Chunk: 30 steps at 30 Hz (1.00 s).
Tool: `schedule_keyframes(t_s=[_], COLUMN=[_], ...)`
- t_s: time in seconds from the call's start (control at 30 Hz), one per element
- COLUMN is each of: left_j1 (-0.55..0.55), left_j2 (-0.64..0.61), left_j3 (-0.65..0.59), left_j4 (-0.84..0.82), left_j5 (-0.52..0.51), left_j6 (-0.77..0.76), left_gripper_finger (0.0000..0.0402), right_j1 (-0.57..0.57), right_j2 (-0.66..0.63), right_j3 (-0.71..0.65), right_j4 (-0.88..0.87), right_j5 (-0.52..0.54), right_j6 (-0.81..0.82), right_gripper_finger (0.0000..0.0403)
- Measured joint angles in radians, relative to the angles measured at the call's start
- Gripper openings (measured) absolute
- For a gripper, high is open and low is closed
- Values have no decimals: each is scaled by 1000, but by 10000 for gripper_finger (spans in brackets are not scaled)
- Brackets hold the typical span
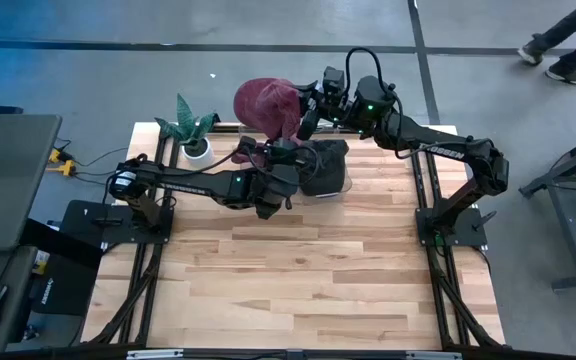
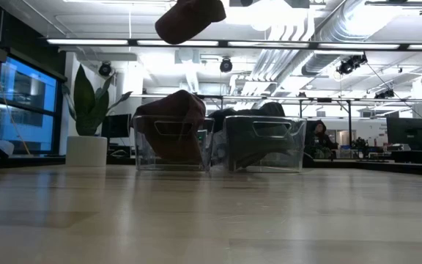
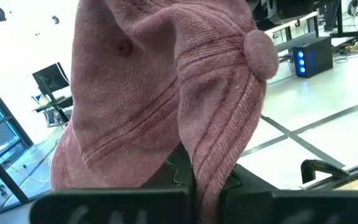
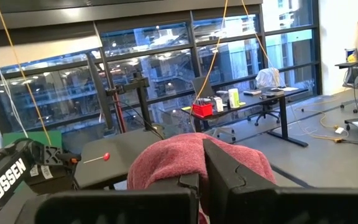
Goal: Pick & Place hat
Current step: Put the dark red cap into the left transparent bin
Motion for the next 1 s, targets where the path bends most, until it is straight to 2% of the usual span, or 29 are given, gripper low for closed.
schedule_keyframes(t_s=[0.37, 0.5, 0.8, 1.0], left_j1=[0, 0, 0, 0], left_j2=[0, 0, 0, 0], left_j3=[0, 0, 0, 0], left_j4=[0, 1, 1, 2], left_j5=[-1, -12, -24, -34], left_j6=[0, 2, 3, 2], left_gripper_finger=[0, 0, 0, 0], right_j1=[0, 0, 0, -1], right_j2=[0, 0, 0, -24], right_j3=[0, 0, 0, 0], right_j4=[1, 8, 14, -32], right_j5=[-25, -23, -77, -82], right_j6=[2, 5, 8, 7], right_gripper_finger=[11, 48, 164, 204])
